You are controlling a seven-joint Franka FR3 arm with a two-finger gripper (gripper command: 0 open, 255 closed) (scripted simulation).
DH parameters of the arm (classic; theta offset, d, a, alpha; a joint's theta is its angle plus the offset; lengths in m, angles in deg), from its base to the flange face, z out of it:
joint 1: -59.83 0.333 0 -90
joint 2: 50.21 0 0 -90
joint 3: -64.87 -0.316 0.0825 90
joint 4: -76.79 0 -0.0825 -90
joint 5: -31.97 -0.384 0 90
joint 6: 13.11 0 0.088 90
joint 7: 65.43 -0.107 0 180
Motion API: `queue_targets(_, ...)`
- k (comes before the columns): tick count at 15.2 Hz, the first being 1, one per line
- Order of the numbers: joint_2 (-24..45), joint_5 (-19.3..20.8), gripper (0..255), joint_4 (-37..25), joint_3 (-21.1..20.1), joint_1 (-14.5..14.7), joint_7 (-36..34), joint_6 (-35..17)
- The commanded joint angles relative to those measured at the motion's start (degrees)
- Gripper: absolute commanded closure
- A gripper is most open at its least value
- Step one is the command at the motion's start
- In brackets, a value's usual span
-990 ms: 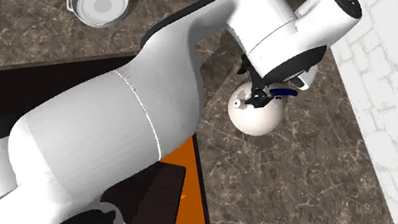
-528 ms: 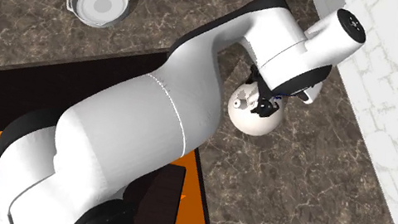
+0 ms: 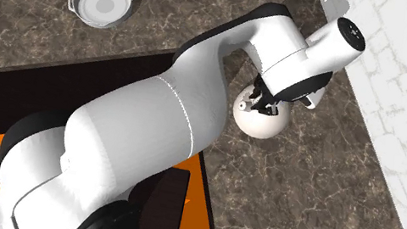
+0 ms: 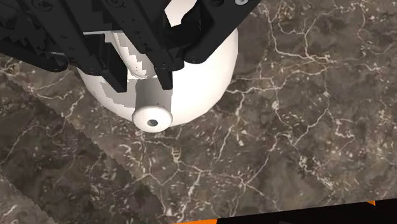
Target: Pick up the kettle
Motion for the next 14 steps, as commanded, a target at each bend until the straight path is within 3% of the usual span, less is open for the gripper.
queue_targets(1,0.04,0.0,255,0.02,0.01,-0.02,0.0,-0.05)
queue_targets(6,0.07,0.0,255,-0.15,0.0,0.0,-0.06,0.08)
queue_targets(14,-1.08,0.56,255,-4.64,0.26,-0.27,-0.98,5.55)
